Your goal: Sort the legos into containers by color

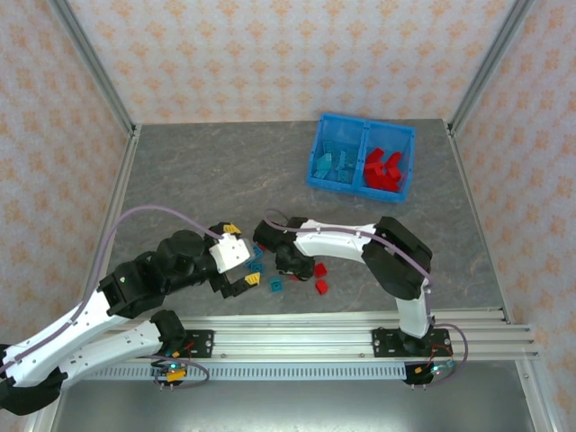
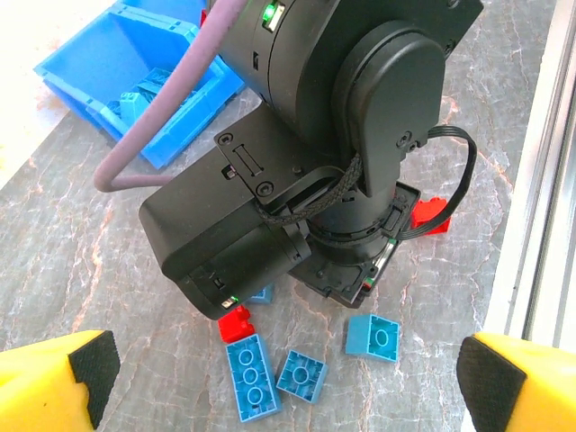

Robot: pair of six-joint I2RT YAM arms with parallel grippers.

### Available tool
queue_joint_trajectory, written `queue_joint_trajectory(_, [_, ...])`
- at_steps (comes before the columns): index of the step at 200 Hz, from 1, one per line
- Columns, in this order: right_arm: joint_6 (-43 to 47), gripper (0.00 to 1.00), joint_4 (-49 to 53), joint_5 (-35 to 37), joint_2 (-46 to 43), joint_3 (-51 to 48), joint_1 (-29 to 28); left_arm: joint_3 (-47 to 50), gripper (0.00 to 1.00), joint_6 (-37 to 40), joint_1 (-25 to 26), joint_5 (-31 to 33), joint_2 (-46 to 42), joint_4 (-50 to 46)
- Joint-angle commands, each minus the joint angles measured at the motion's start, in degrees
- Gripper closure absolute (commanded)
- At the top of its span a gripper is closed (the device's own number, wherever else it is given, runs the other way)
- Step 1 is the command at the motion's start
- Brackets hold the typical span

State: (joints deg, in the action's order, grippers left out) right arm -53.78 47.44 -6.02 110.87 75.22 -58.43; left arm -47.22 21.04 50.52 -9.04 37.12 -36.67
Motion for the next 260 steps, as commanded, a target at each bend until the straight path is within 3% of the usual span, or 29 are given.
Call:
queue_joint_trajectory(1, [0.20,0.69,0.78,2.42,-3.75,0.15,0.89,1.16,0.00,-0.38,-0.32,-0.37,-1.16,-0.62])
queue_joint_trajectory(52, [0.39,0.70,1.56,7.29,-16.41,1.81,7.22,-2.37,0.00,1.98,-0.33,-0.83,0.00,-0.87])
queue_joint_trajectory(109, [8.57,0.69,0.15,10.58,-24.29,2.75,30.88,-8.83,0.00,5.92,-0.29,1.39,6.76,0.78])
queue_joint_trajectory(144, [11.01,0.68,-4.35,5.12,-16.57,6.46,43.54,-13.46,0.00,-2.66,-0.31,9.55,11.61,-1.34])
queue_joint_trajectory(180, [13.65,0.67,-1.78,3.16,-0.45,20.91,48.60,-22.71,0.00,-14.91,-0.34,17.44,18.93,-9.58])
queue_joint_trajectory(204, [13.80,0.63,0.85,2.85,8.03,30.84,50.14,-26.14,0.00,-16.54,-0.35,17.16,21.96,-14.61])
queue_joint_trajectory(224, [14.57,0.53,4.32,3.82,12.29,37.94,50.70,-25.87,0.00,-18.00,-0.38,18.29,21.49,-14.74])
queue_joint_trajectory(244, [16.32,0.36,6.95,4.25,13.67,42.27,50.79,-24.17,0.00,-18.76,-0.36,19.62,19.92,-13.34])
queue_joint_trajectory(260, [17.97,0.33,8.37,3.95,13.07,43.42,50.85,-22.41,0.00,-18.66,-0.30,19.67,18.76,-11.76])
